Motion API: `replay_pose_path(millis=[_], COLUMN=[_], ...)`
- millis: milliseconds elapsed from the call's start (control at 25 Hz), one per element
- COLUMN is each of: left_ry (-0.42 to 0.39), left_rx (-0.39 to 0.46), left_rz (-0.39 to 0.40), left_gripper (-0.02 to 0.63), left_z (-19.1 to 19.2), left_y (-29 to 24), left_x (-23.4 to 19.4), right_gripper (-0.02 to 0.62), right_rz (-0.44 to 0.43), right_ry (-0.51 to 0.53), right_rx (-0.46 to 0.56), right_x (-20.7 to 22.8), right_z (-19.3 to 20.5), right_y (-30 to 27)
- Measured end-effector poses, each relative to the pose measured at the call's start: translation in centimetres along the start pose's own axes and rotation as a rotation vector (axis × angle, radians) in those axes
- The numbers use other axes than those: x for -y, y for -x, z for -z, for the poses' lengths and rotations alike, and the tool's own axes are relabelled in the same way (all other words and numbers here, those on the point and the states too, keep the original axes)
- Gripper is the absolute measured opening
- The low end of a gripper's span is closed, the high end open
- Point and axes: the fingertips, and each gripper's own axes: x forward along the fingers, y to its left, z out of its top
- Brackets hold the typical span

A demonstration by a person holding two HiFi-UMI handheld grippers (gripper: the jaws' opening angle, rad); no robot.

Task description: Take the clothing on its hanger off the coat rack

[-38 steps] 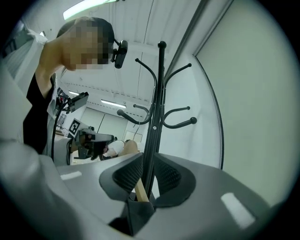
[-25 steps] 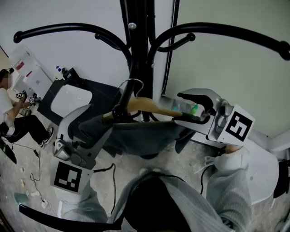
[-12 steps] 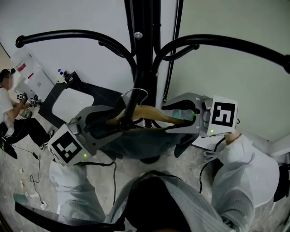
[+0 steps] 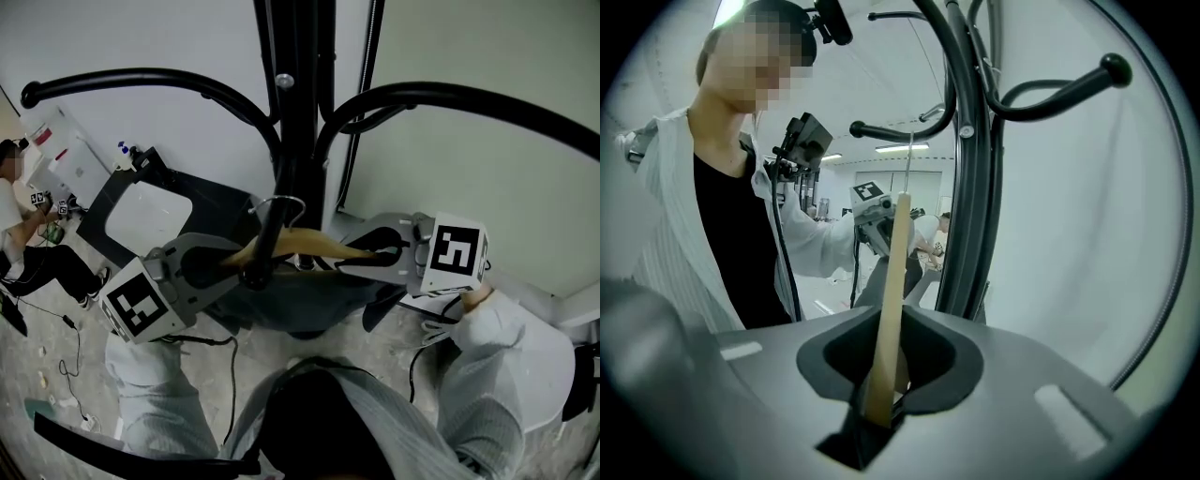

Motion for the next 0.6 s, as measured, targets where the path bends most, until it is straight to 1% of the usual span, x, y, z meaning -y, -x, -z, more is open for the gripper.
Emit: replay_pose_path(millis=[80, 160, 240, 480, 600], left_ry=[0.025, 0.027, 0.007, -0.042, -0.088], left_rx=[-0.006, -0.016, -0.020, -0.054, -0.021], left_rz=[0.024, 0.036, 0.025, -0.004, -0.005], left_gripper=[0.069, 0.066, 0.066, 0.066, 0.066], left_z=[0.1, 0.2, 0.3, 0.4, -1.6], left_y=[-0.2, -0.2, -0.1, 0.5, 1.0], left_x=[0.1, 0.1, 0.1, 0.5, 1.0], right_gripper=[0.057, 0.057, 0.054, 0.051, 0.051], right_rz=[-0.001, -0.006, -0.001, 0.063, 0.085], right_ry=[-0.012, -0.003, 0.010, 0.033, 0.057], right_rx=[0.003, -0.015, -0.036, -0.107, -0.077], right_x=[0.0, 0.0, 0.2, 0.2, -0.5], right_z=[-0.1, 0.1, 0.2, 0.0, -1.7], right_y=[0.0, -0.2, -0.5, -0.5, 0.2])
